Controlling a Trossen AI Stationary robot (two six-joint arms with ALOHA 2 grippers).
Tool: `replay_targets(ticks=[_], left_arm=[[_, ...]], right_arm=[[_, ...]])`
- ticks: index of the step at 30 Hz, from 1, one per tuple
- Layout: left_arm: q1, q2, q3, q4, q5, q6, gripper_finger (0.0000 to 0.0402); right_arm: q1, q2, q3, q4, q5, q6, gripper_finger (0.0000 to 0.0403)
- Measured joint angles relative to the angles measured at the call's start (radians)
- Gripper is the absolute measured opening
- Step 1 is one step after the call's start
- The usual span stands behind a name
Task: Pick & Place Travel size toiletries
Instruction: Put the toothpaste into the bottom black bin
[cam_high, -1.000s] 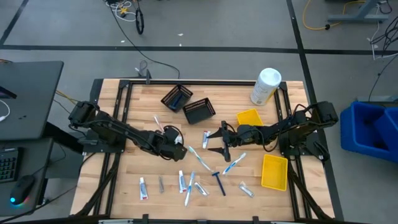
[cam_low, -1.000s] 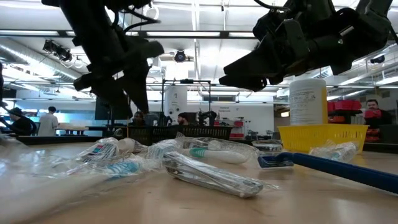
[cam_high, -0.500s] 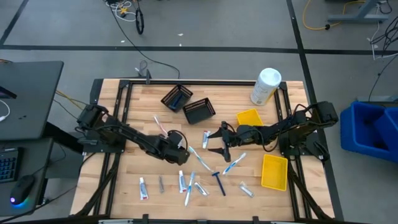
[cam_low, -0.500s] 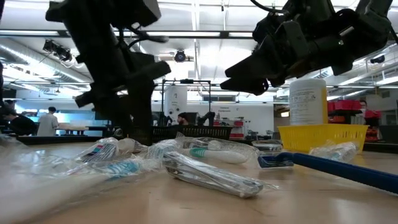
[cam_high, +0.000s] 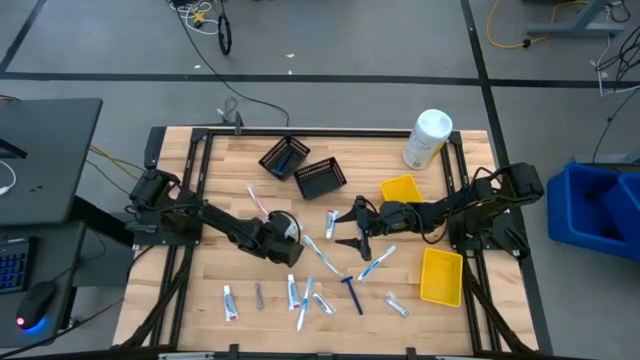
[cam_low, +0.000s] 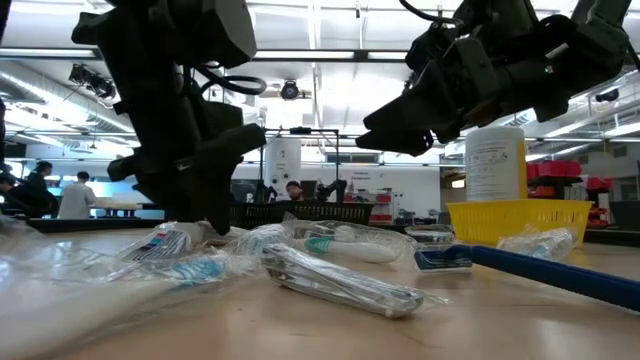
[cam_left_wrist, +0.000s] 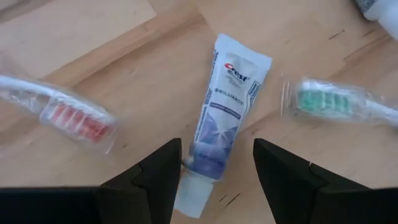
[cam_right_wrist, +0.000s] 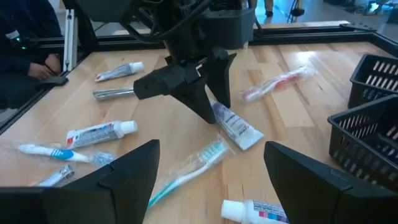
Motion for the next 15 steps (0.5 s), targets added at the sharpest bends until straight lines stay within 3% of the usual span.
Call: replay_targets(ticks=[15], left_arm=[[-0.002,0.0,0.0,-0.012,0.027,0.133,0.021]], right_arm=[[0.0,0.0,0.0,-0.001,0.0,0.0,0.0304]])
